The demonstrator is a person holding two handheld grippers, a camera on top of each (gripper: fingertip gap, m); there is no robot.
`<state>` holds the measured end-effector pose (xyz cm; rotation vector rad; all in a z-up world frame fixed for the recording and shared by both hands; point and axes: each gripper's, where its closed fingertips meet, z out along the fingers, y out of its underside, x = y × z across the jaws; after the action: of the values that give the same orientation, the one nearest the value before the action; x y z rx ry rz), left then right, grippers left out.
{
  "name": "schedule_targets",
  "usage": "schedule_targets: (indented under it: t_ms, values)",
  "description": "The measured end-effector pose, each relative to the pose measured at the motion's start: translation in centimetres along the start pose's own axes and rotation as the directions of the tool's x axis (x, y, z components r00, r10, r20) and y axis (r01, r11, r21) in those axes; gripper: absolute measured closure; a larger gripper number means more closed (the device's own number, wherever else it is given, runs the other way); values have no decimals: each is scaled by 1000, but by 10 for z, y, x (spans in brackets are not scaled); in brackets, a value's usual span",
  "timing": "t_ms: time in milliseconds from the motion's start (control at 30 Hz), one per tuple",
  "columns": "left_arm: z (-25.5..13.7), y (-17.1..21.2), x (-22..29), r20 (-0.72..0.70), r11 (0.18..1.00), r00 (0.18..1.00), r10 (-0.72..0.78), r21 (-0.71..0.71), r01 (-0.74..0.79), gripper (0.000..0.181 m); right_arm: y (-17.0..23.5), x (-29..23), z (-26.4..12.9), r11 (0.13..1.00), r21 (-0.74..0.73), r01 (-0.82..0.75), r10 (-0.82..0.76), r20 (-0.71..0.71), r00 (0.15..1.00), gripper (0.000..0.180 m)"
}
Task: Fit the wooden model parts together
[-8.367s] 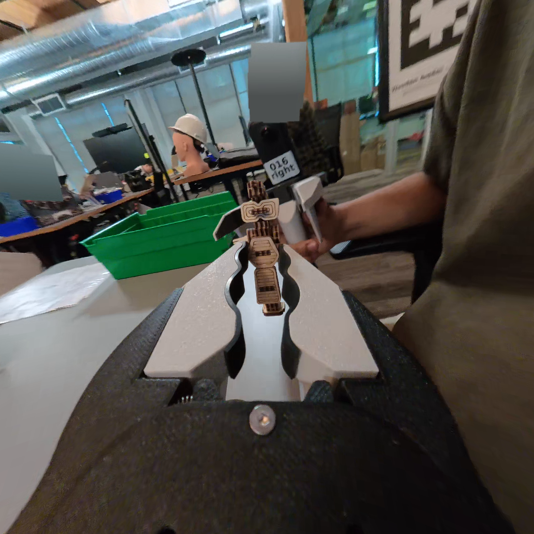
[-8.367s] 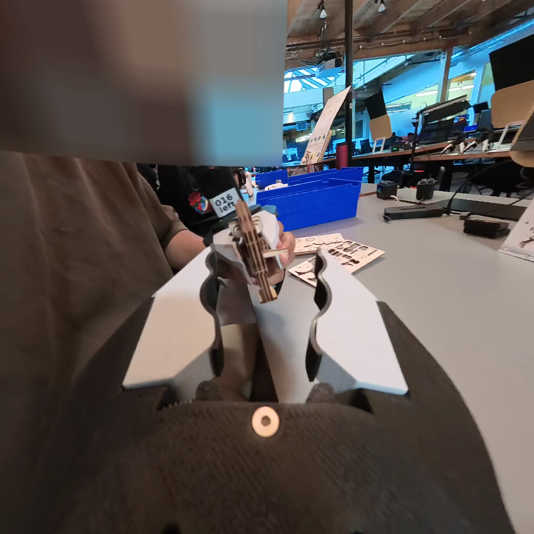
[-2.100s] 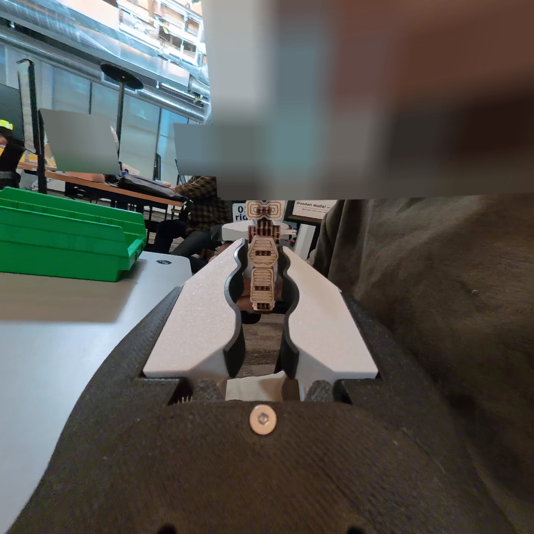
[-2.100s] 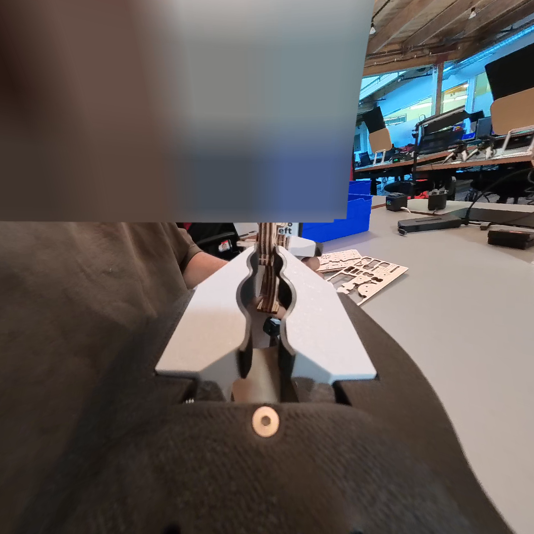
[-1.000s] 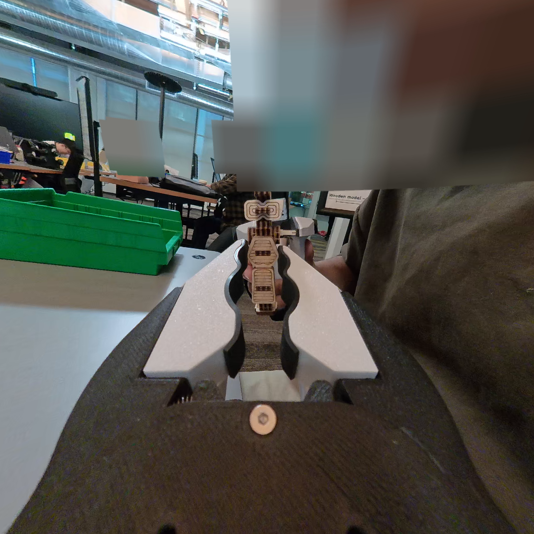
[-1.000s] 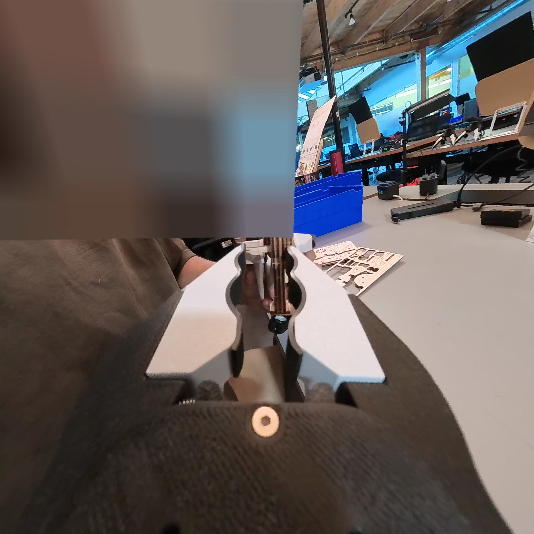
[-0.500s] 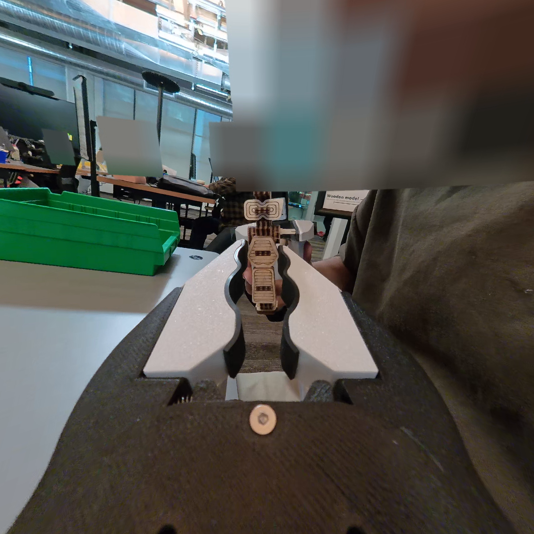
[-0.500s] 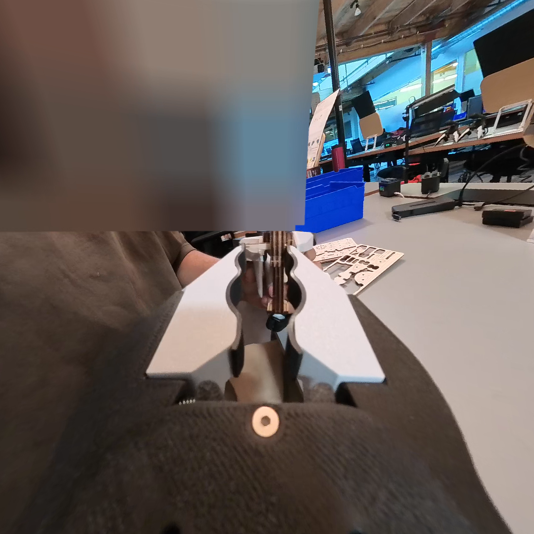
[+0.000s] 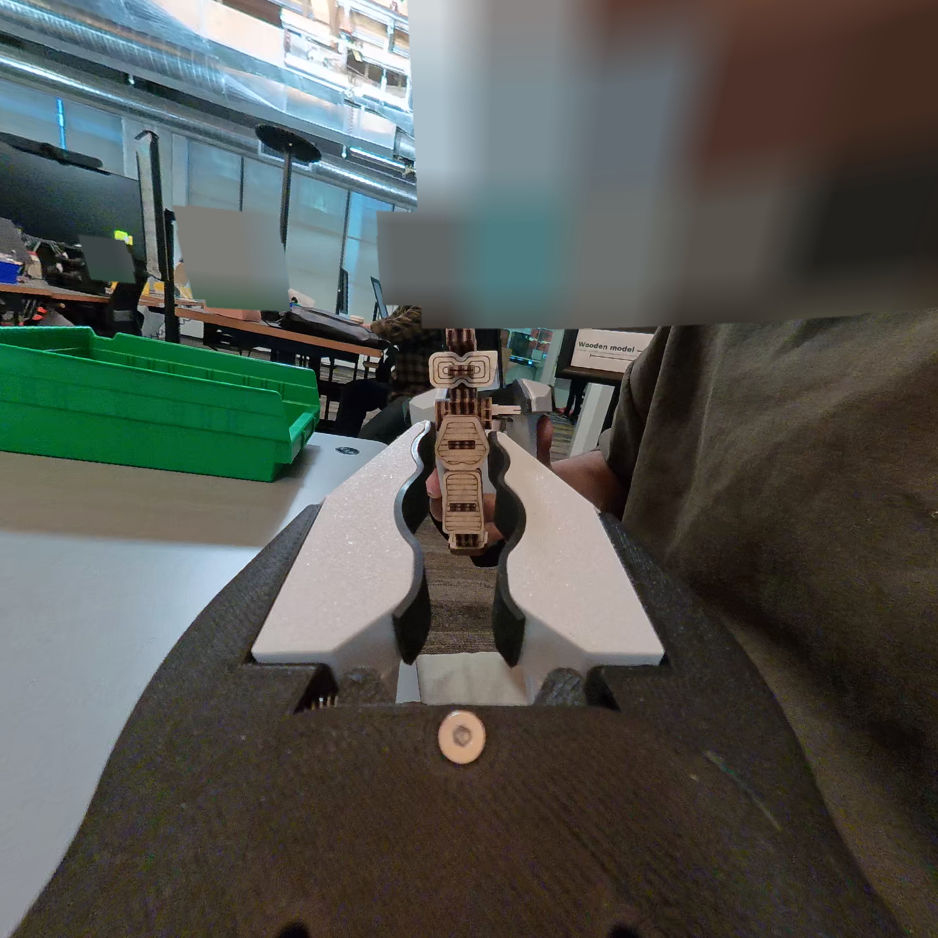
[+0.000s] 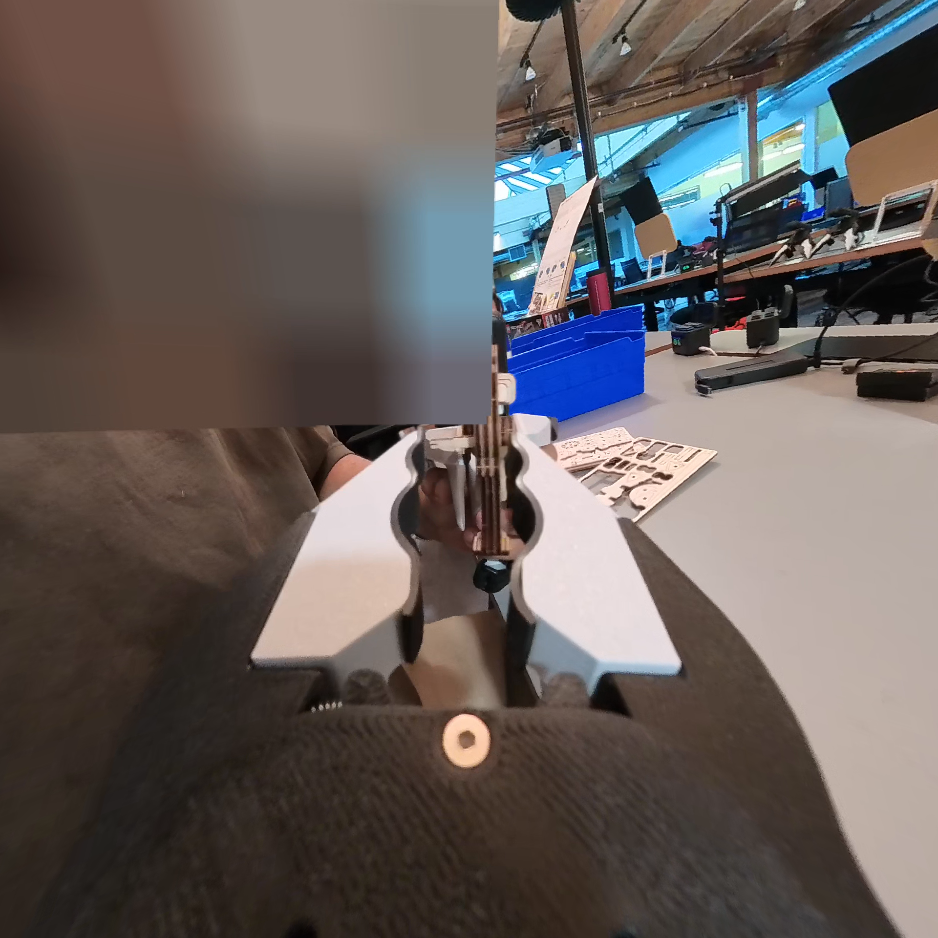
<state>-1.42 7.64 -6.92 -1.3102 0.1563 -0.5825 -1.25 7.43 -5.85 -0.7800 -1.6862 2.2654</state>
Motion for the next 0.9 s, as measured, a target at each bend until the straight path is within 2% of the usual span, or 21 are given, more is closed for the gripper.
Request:
schedule_targets:
  t_ms: [900]
  values:
    - [-1, -2, -2, 12, 1000, 1000, 7, 7, -7, 163, -2, 4, -2, 996, -24, 88, -89, -57, 994, 161]
